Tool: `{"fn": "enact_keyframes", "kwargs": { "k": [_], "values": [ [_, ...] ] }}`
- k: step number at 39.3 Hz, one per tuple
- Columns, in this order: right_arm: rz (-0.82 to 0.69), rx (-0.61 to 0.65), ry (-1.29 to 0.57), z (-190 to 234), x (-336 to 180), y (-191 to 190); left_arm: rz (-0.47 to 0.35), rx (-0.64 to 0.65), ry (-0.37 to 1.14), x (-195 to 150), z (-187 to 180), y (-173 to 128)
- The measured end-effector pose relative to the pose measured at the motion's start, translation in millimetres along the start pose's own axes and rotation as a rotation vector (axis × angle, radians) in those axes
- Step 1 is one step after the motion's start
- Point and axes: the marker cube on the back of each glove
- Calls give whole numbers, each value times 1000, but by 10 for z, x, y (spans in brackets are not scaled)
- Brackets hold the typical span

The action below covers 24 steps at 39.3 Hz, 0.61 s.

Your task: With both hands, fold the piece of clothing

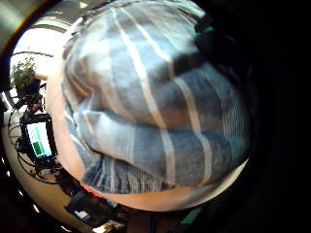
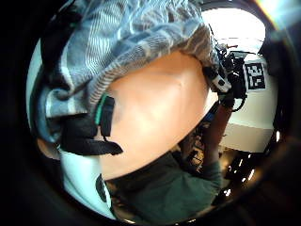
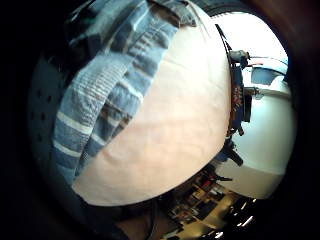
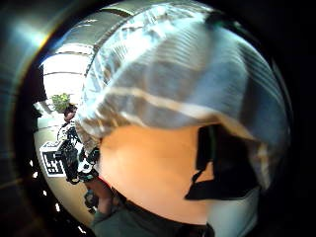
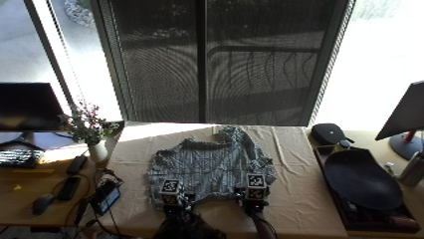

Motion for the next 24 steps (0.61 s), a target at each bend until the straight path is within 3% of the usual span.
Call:
{"fn": "enact_keyframes", "kwargs": {
  "k": [12,17,24],
  "values": [
    [-56,219,155,-143,12,85,14,221,-28,-99,-96,-50],
    [-146,174,184,-346,-21,358,58,103,-82,-133,-365,176],
    [-313,-13,182,-757,-47,795,204,-167,-112,-122,-869,525]
  ]
}}
